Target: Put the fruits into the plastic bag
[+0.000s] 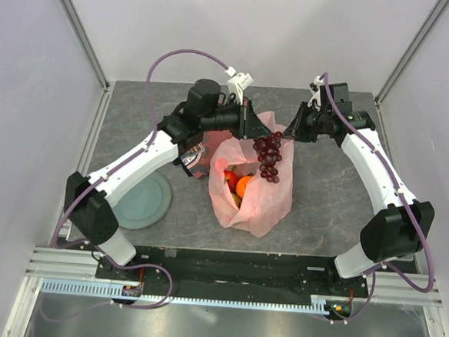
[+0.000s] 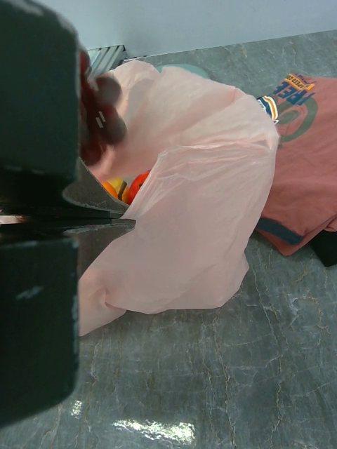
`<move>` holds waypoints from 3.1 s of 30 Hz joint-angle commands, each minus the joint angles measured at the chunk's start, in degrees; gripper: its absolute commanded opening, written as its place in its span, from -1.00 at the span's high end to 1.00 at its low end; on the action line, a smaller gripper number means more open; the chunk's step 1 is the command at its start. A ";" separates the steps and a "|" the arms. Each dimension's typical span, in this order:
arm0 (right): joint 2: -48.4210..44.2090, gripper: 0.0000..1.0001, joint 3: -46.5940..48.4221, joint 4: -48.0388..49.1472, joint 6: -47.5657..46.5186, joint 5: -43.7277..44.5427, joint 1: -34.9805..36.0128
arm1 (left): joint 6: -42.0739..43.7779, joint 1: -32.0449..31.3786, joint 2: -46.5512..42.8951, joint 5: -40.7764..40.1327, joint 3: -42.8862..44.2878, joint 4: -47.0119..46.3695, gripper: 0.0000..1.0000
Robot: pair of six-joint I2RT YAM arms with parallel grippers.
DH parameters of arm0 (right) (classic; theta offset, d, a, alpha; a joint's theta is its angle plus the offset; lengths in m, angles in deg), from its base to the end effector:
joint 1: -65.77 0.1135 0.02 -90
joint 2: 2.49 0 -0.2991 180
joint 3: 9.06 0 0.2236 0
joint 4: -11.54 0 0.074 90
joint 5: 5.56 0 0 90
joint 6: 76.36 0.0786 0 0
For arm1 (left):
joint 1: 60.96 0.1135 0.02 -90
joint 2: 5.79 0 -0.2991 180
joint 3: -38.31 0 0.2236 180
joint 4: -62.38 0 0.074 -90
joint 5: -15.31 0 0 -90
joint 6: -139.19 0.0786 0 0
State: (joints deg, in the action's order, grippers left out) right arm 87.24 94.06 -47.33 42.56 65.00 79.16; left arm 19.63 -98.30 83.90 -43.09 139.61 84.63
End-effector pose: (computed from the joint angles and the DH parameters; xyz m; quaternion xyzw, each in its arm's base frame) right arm 0.3247 0.1042 0.3588 0.0599 0.9125 0.2805 0.2918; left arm 0.2739 -0.2608 0.4316 0.2237 0.7270 -0.5135 0.3971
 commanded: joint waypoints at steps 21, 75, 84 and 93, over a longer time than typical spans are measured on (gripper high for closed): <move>-0.70 0.93 1.05 1.65 0.52 0.54 0.32 | 17.34 -1.06 -1.27 -21.93 1.36 16.26 0.89; -0.52 0.92 1.49 1.04 0.08 0.55 0.41 | 31.04 -12.49 12.16 -31.32 9.71 23.12 -0.70; -1.05 0.93 1.05 1.03 0.08 0.63 0.41 | 31.58 -12.40 15.95 -40.91 11.12 24.00 -0.68; -1.14 0.93 1.05 1.04 -0.01 0.63 0.32 | 32.55 -12.40 17.10 -44.43 8.93 24.17 -0.56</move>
State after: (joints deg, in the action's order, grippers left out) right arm 87.24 94.06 -47.35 42.56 65.04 79.33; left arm 49.27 -110.54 100.56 -84.16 148.22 109.21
